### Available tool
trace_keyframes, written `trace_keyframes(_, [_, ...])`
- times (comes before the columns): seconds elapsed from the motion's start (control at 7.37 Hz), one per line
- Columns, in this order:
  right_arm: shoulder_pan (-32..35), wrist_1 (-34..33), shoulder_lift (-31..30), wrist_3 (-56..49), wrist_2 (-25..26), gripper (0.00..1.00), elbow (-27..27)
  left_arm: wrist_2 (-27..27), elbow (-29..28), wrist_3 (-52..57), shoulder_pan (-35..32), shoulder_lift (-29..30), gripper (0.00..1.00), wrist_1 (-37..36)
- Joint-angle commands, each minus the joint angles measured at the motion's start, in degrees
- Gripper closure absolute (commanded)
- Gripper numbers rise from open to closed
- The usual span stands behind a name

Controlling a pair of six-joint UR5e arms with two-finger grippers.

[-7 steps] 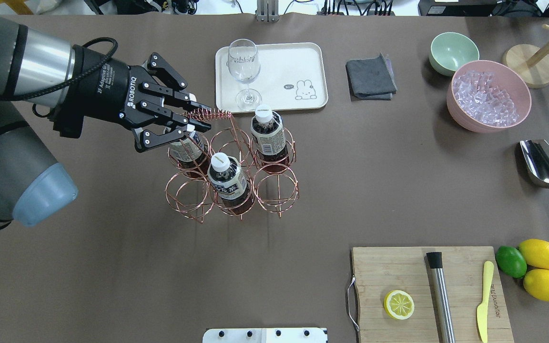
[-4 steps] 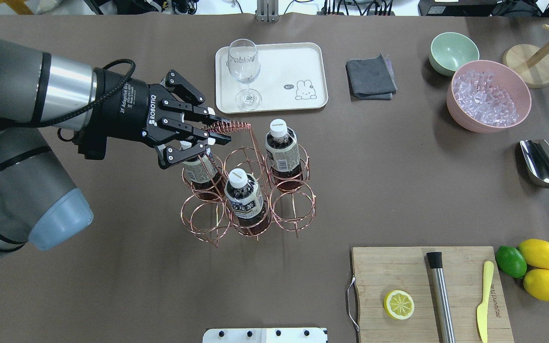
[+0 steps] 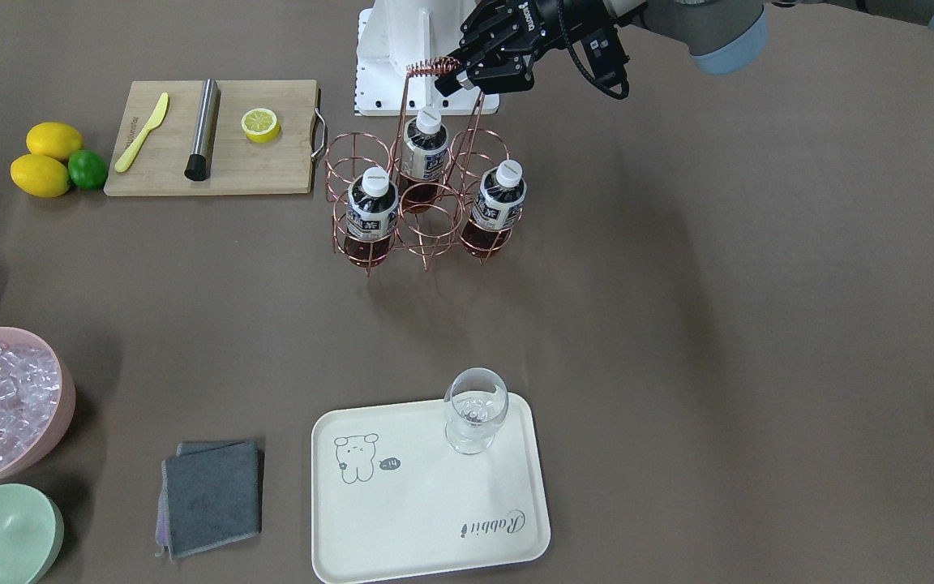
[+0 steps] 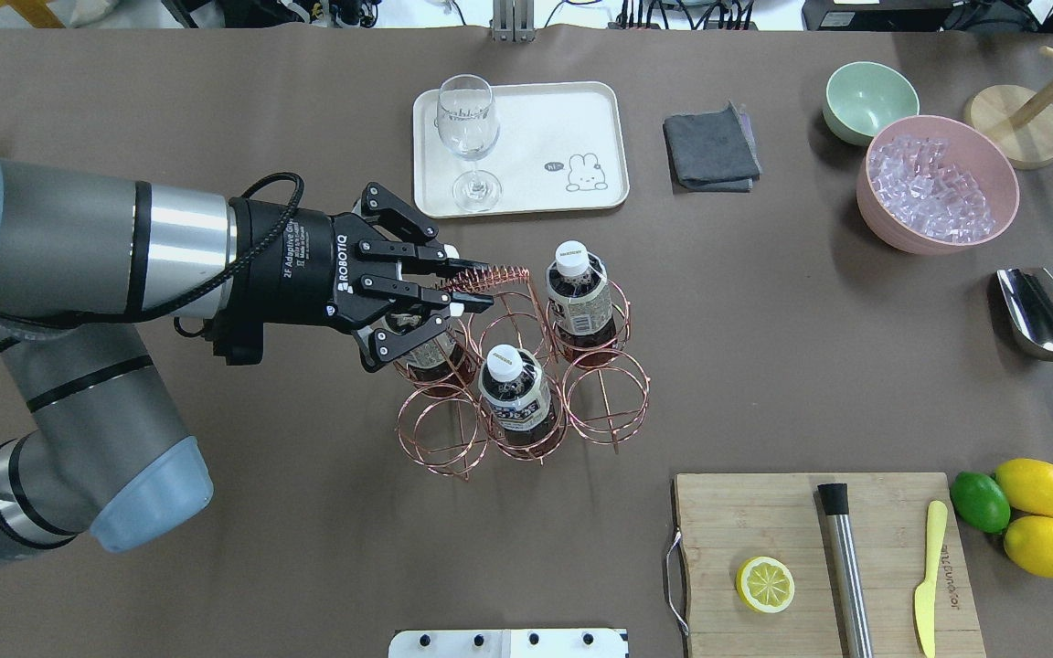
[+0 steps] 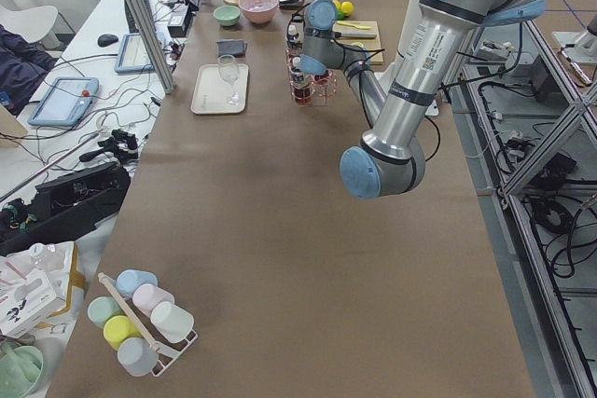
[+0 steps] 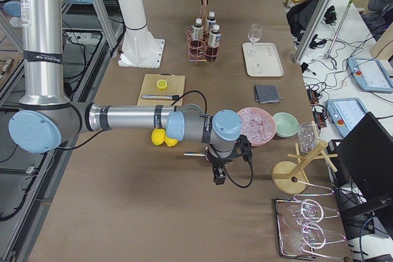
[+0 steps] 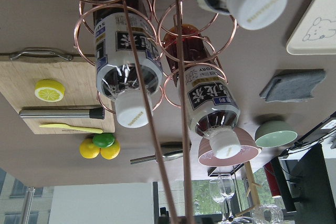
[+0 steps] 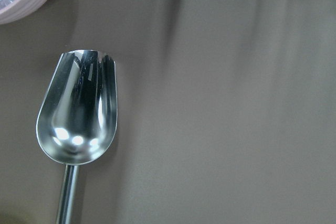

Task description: Take tea from basket to plate

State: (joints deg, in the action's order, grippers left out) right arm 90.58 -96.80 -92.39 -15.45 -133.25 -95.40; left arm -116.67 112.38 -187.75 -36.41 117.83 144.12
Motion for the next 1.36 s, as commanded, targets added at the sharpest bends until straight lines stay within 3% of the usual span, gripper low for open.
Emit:
trace_keyframes(0.0, [0.03,0.03,-1.3,0.07,-0.96,0.0,-1.01,4.68,-1.45,-5.06,1.95,-0.15,1.0,4.75])
trace_keyframes(0.41, [-0.05,-0.14,-1.22,1.12,-2.1,0.01,-1.71,4.88,-1.55,-5.17,2.74,-0.41,1.0,5.99])
trace_keyframes(0.81, [-2.32,-7.33,0.1,4.97,-2.11,0.01,-8.72,6.36,-2.68,-5.87,4.68,-0.94,1.0,8.44])
trace_keyframes(1.22, [-8.56,-11.2,4.22,16.65,-2.54,0.01,-13.65,6.37,-3.22,-5.87,5.12,-0.94,1.0,9.25])
